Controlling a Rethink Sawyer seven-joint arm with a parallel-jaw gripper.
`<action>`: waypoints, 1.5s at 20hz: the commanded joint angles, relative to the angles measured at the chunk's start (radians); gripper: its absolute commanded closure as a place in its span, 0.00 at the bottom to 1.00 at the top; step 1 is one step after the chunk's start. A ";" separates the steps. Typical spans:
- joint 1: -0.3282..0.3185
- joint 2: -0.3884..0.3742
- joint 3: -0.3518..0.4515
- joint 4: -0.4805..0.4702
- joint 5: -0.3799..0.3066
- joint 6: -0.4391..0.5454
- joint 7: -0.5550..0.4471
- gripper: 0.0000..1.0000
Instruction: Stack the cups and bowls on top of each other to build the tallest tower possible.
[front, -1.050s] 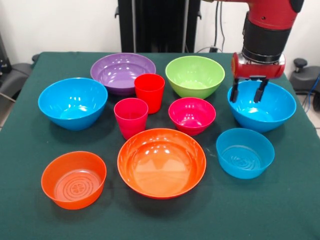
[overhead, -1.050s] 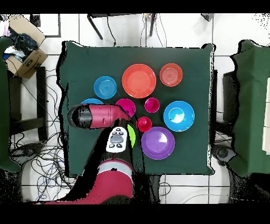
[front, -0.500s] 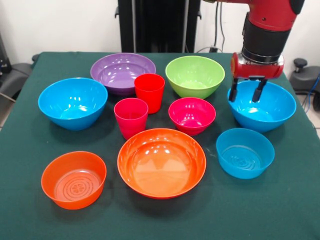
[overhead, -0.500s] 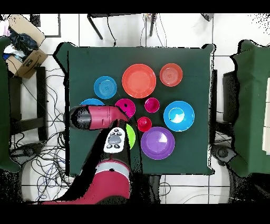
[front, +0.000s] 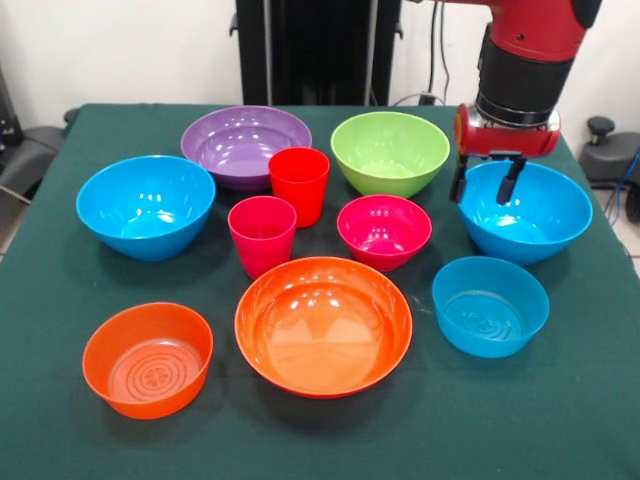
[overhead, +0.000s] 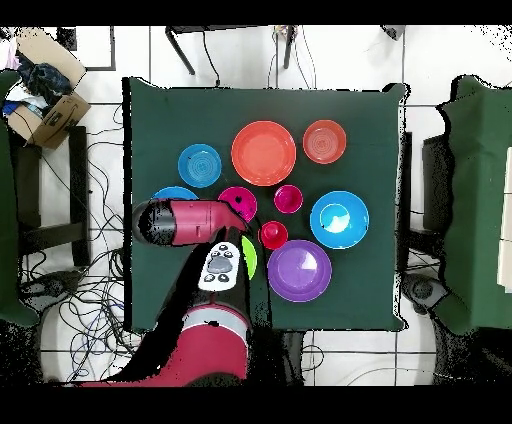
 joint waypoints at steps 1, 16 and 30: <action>-0.021 0.043 0.067 -0.008 -0.011 -0.044 0.127 0.00; -0.034 0.050 0.079 -0.007 -0.022 -0.072 0.115 0.00; -0.032 0.086 0.074 0.010 -0.046 -0.156 0.112 0.00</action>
